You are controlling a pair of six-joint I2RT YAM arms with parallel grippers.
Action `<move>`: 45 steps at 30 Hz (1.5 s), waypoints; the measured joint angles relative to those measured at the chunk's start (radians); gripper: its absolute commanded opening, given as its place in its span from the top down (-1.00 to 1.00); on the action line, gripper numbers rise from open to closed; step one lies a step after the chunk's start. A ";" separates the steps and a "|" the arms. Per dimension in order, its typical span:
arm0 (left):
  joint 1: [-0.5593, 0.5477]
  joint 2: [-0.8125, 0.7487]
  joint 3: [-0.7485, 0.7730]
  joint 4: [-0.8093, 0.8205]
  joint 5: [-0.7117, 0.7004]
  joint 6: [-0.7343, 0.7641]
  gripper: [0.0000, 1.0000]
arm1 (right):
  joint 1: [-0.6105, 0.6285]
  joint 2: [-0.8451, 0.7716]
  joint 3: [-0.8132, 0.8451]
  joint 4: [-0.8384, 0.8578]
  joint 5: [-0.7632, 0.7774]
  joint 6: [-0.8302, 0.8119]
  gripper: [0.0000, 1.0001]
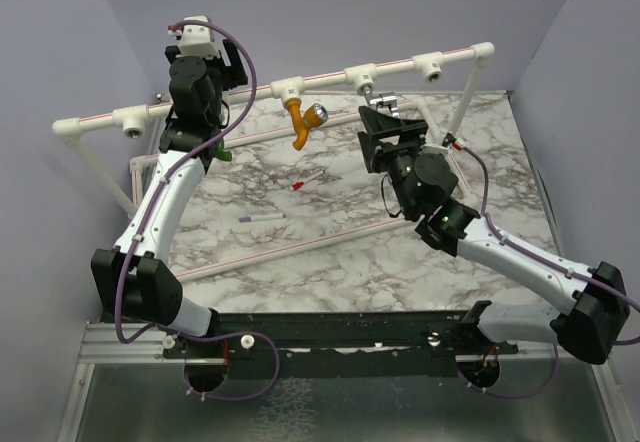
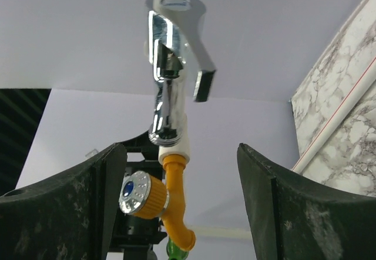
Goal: Install the water faucets
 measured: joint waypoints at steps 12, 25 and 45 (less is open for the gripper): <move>0.008 0.002 0.001 -0.001 0.012 -0.008 -0.61 | 0.000 -0.227 -0.060 -0.075 -0.048 -0.296 -0.66; 0.013 0.012 0.009 -0.003 0.026 -0.012 -0.61 | 0.000 -0.391 -0.053 -0.122 -0.047 -0.931 -0.67; 0.016 0.028 0.025 -0.015 0.045 -0.023 -0.61 | 0.000 -0.320 0.013 -0.128 -0.338 -2.135 -0.70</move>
